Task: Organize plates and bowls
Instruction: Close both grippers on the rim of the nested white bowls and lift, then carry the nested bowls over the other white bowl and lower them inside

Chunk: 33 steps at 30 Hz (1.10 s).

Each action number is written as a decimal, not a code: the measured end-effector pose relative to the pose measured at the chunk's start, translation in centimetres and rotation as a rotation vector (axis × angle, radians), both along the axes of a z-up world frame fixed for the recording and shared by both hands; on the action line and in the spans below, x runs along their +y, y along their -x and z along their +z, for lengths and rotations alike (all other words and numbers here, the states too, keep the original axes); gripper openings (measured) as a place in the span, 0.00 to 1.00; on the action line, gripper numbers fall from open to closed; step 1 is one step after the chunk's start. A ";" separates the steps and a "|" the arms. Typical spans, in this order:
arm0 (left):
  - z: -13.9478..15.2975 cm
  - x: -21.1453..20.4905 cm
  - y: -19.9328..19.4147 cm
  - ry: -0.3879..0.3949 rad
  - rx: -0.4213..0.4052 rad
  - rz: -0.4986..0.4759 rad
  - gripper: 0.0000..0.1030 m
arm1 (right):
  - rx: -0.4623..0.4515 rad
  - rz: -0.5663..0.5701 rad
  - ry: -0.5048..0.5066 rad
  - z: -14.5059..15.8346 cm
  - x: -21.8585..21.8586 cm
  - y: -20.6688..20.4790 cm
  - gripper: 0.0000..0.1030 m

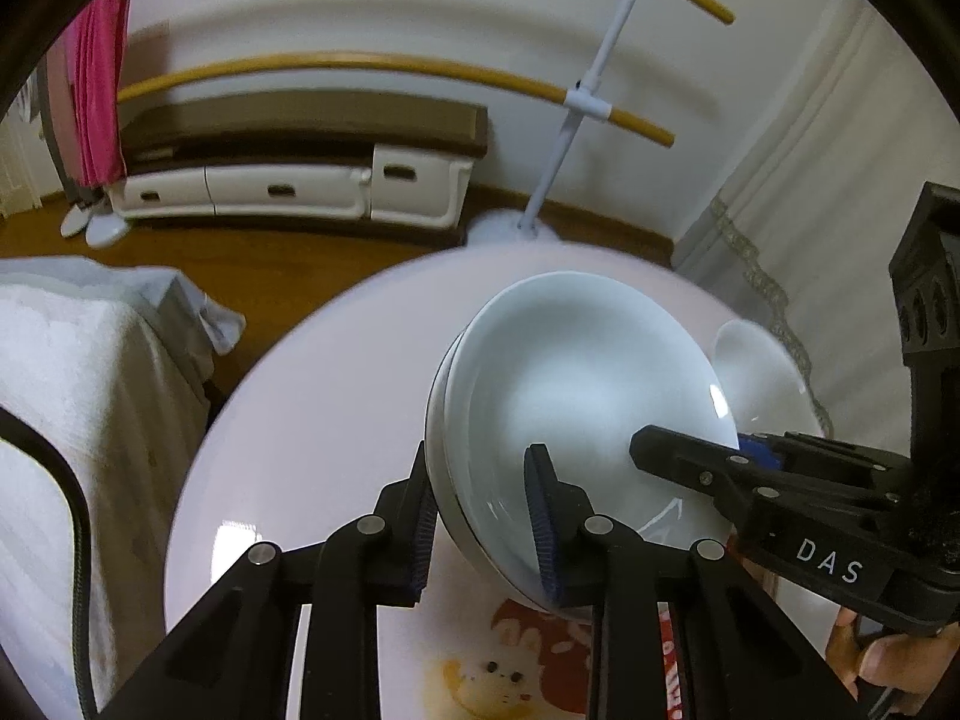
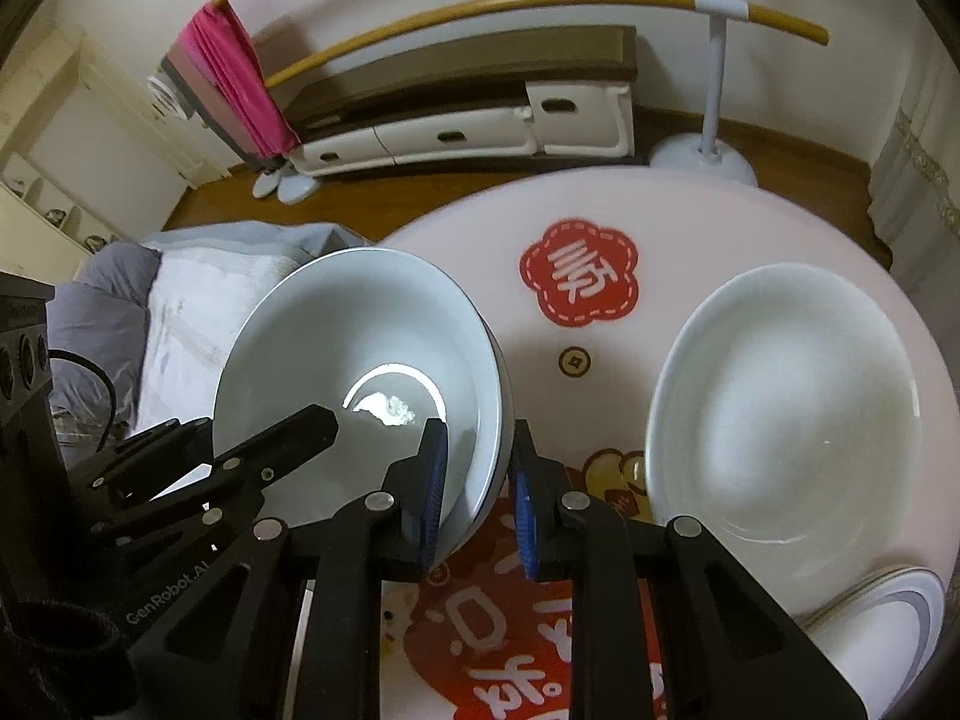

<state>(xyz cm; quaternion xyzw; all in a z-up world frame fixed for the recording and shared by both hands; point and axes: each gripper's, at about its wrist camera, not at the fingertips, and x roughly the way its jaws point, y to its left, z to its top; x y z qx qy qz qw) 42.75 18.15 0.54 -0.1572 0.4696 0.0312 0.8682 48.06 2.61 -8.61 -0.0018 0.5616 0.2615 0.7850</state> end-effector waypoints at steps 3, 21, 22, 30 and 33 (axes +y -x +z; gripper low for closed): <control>1.2 -1.2 1.0 -0.009 -0.034 -0.009 0.23 | -0.045 -0.005 -0.009 1.9 -1.0 0.4 0.19; 2.5 -9.1 2.0 0.024 -0.095 -0.157 0.23 | -0.160 -0.159 -0.012 7.0 -11.2 0.6 0.20; 2.5 -9.2 1.6 0.025 -0.093 -0.163 0.23 | -0.159 -0.168 -0.008 6.9 -11.7 0.5 0.20; 1.3 -11.7 -1.6 0.017 -0.062 -0.198 0.23 | -0.132 -0.222 0.001 5.3 -15.0 -0.6 0.19; 1.0 -12.6 -2.6 0.013 -0.052 -0.202 0.23 | -0.127 -0.229 0.004 4.7 -15.7 -0.9 0.20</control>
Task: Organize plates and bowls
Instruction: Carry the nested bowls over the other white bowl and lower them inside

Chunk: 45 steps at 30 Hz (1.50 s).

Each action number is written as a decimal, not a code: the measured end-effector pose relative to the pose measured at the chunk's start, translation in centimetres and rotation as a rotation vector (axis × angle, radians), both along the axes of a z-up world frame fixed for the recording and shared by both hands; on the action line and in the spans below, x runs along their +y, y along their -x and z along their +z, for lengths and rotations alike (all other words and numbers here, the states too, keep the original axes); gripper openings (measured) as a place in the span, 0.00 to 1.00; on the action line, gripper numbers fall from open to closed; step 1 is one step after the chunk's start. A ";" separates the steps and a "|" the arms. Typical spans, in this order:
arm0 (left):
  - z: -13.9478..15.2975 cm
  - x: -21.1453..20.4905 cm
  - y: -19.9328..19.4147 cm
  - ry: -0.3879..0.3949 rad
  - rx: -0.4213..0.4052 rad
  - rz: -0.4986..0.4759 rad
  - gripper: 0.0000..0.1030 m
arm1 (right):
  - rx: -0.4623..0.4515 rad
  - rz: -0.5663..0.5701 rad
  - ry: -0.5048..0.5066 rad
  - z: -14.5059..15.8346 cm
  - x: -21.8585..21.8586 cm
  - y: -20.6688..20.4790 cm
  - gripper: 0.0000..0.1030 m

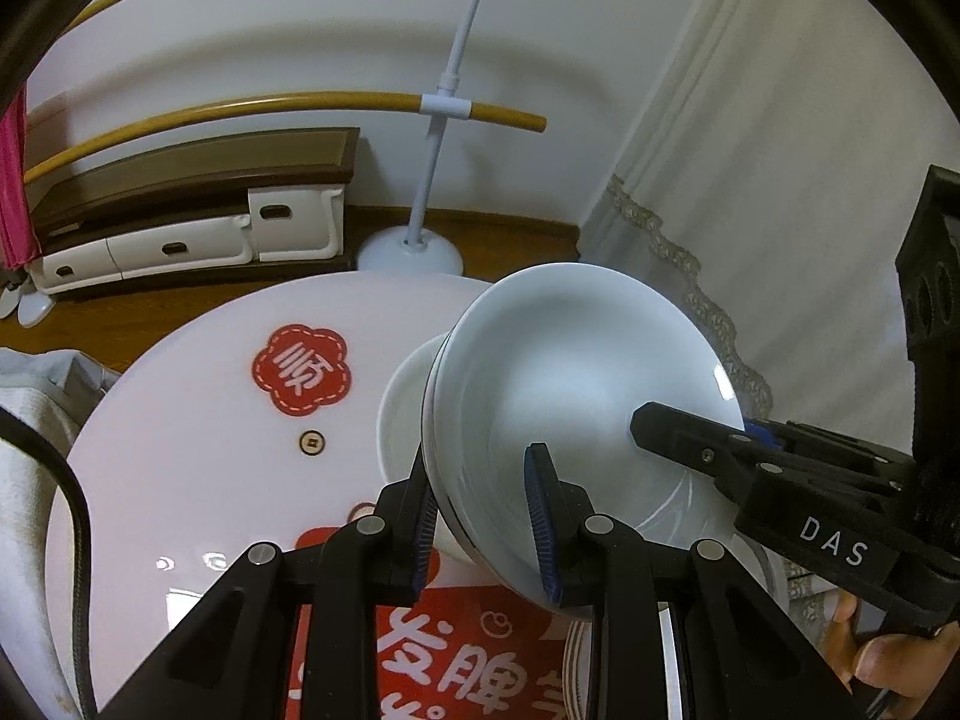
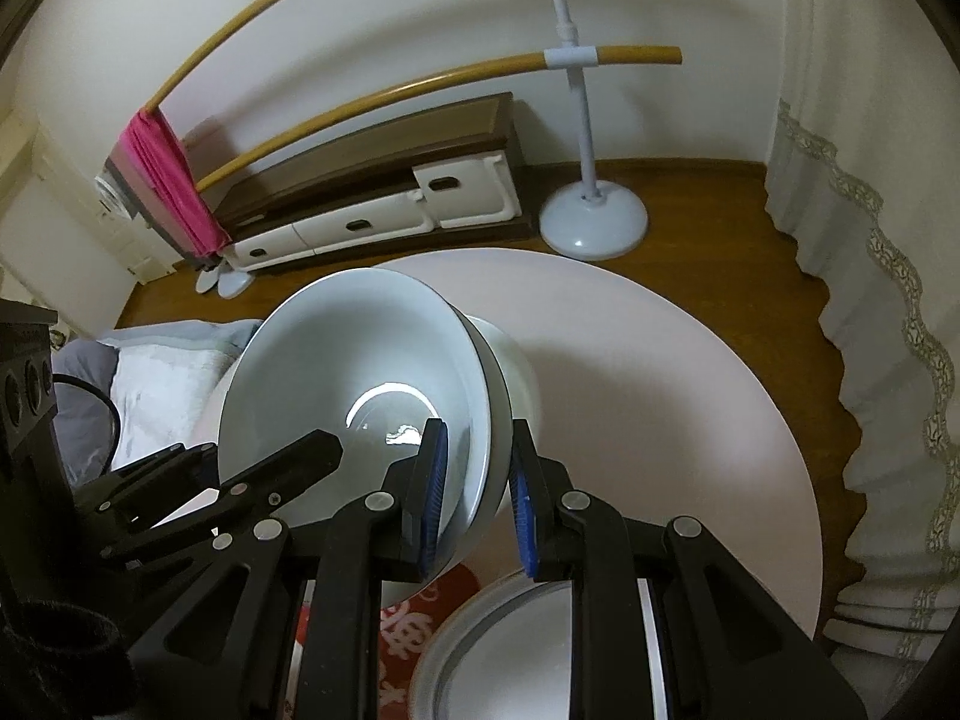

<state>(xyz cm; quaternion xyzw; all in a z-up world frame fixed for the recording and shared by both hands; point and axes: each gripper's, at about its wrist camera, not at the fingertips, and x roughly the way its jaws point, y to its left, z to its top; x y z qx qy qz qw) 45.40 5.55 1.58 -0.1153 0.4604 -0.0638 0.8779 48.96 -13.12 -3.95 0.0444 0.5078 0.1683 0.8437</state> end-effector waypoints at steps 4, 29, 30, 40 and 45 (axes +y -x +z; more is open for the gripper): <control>-0.5 -0.6 -1.1 -0.007 0.012 0.002 0.23 | 0.000 -0.002 0.008 -0.6 -0.3 -0.2 0.19; -1.8 -1.8 -2.7 -0.018 0.044 0.014 0.23 | 0.035 -0.035 0.017 -2.7 -0.4 -0.6 0.20; -1.9 -1.8 -2.8 -0.018 0.046 0.012 0.23 | 0.037 -0.038 0.018 -2.8 -0.6 -0.8 0.20; -2.7 -1.7 -3.7 -0.007 0.062 0.005 0.23 | 0.035 -0.055 0.029 -2.9 -0.4 -1.1 0.22; -2.6 -1.3 -3.8 -0.003 0.051 0.015 0.23 | 0.028 -0.066 0.062 -3.2 0.0 -1.1 0.22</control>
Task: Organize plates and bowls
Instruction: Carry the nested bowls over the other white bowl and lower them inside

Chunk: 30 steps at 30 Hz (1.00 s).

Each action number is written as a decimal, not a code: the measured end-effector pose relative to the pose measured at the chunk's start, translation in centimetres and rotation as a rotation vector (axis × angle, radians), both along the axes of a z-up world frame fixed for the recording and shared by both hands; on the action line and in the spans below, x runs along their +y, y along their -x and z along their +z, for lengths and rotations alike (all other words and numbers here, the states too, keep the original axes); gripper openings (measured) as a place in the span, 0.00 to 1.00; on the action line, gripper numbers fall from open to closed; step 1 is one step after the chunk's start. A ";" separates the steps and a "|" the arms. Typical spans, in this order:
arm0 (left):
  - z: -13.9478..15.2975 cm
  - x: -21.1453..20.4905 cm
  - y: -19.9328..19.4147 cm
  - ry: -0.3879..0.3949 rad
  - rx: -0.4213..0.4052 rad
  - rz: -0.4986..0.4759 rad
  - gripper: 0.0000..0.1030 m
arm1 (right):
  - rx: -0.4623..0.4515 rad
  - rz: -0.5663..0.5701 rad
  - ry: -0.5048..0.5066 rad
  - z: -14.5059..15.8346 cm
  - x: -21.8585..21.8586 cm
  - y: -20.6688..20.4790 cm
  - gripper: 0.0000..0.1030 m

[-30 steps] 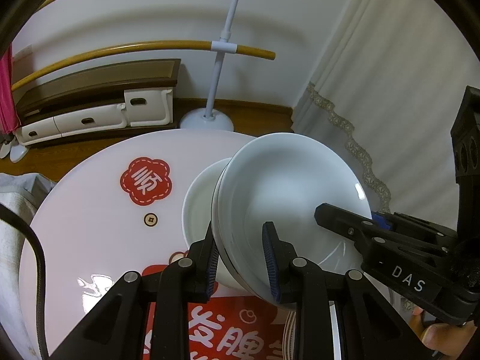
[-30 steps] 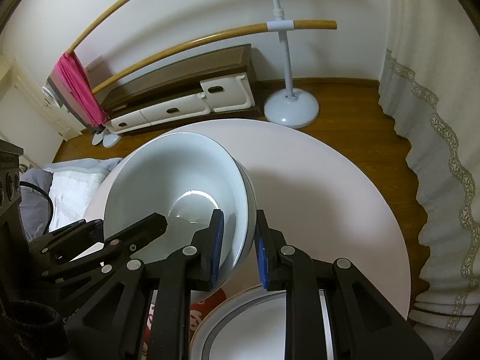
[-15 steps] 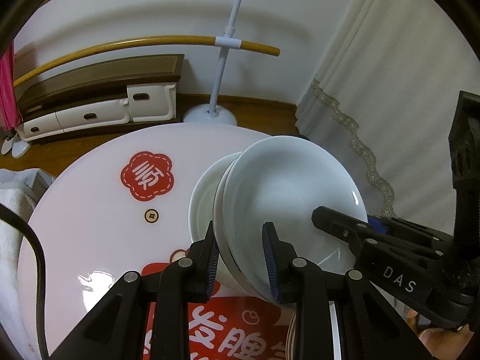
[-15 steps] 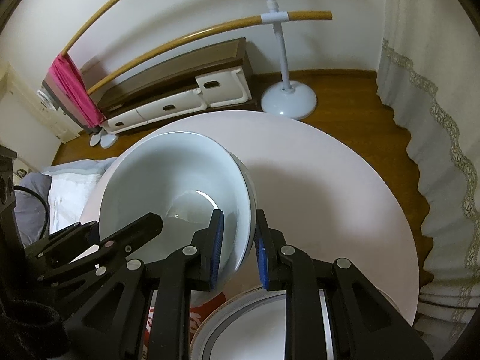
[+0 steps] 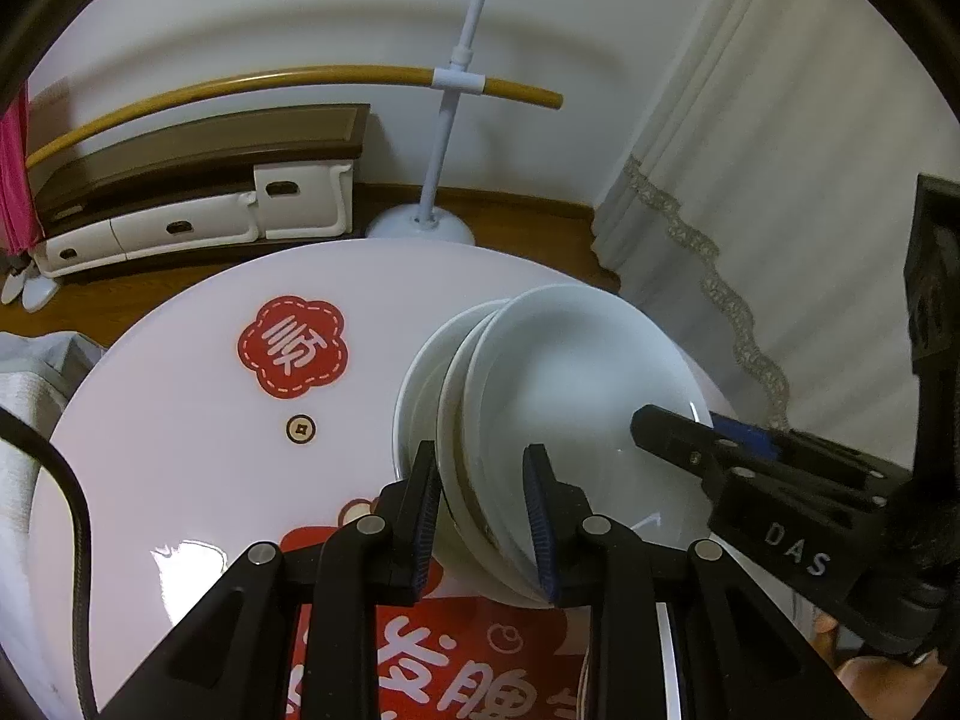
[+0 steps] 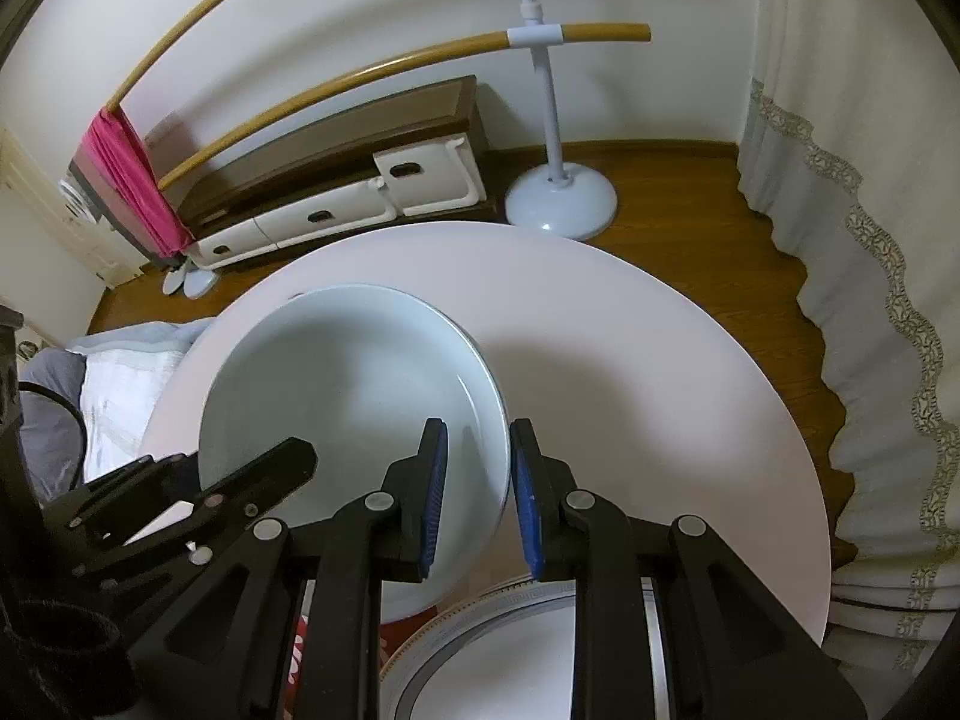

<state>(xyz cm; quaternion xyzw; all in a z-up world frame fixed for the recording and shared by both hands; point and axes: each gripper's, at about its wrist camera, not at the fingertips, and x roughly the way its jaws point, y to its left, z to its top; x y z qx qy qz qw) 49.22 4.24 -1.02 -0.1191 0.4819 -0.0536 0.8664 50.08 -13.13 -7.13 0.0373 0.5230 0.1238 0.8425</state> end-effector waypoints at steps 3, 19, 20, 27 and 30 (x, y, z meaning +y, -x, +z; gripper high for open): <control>-0.1 -0.1 0.1 -0.014 -0.002 0.003 0.23 | -0.015 0.005 0.026 0.0 0.4 0.1 0.22; 0.2 1.1 0.4 0.022 0.014 0.023 0.24 | 0.034 -0.019 -0.028 -1.1 0.2 -1.0 0.23; 0.2 1.1 0.4 0.021 0.012 0.023 0.24 | 0.034 -0.016 -0.030 -1.1 0.3 -1.0 0.23; 1.0 2.2 1.3 0.022 -0.012 0.050 0.23 | 0.032 -0.016 -0.031 -0.7 0.7 -0.7 0.24; 1.5 2.6 1.8 0.026 -0.026 0.056 0.23 | 0.028 -0.017 -0.014 -0.6 0.9 -0.6 0.25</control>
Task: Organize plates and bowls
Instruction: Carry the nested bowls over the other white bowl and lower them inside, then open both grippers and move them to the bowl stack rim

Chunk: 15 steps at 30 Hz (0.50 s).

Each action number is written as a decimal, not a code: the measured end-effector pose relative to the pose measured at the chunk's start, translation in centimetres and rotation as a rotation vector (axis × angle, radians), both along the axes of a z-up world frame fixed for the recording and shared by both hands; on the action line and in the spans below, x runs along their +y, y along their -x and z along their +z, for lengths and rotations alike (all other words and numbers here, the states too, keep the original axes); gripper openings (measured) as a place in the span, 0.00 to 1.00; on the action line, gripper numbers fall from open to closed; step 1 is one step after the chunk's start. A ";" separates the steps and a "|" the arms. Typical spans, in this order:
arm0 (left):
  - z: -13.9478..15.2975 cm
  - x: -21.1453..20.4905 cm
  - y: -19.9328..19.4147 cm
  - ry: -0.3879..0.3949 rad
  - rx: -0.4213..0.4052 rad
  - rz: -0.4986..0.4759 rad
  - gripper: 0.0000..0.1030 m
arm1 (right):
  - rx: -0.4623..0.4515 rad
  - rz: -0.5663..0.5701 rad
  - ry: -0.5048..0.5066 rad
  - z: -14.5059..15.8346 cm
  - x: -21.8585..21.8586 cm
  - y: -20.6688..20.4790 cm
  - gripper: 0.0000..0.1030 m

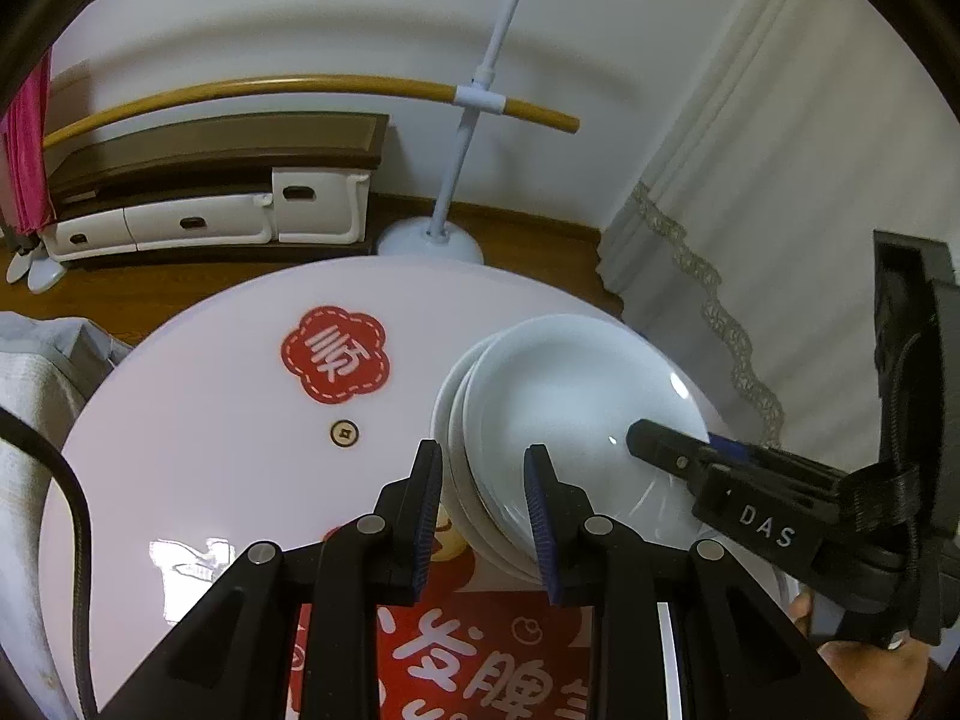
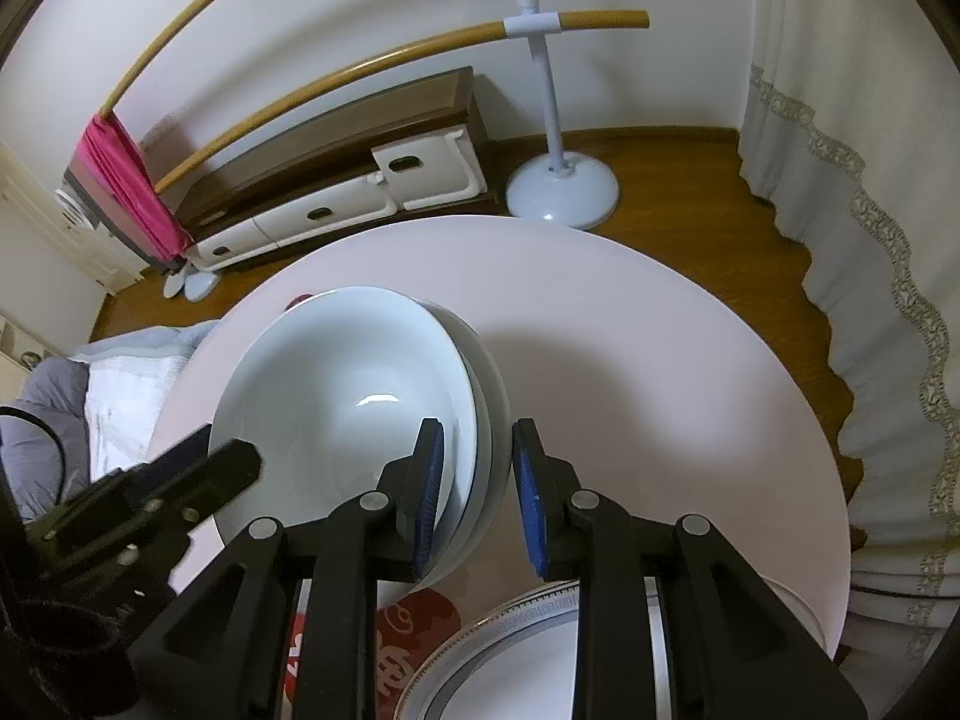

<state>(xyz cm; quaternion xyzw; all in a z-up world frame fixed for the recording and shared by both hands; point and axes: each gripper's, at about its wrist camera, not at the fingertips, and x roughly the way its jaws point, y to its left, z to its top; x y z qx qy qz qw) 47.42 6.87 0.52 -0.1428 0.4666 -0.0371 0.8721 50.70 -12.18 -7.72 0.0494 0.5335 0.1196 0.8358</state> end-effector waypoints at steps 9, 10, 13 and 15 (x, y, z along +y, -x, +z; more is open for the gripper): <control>0.8 0.7 1.8 -0.016 -0.011 0.017 0.25 | -0.022 0.003 -0.002 1.6 0.4 1.3 0.26; 1.0 0.7 2.0 -0.019 -0.014 0.018 0.25 | -0.028 0.007 0.000 1.9 0.6 1.6 0.26; 1.7 0.6 2.9 -0.027 -0.026 0.017 0.27 | -0.043 0.019 0.009 2.8 1.1 2.5 0.29; 2.3 0.5 3.6 -0.045 -0.038 0.016 0.36 | -0.054 0.026 0.014 3.4 1.3 3.2 0.32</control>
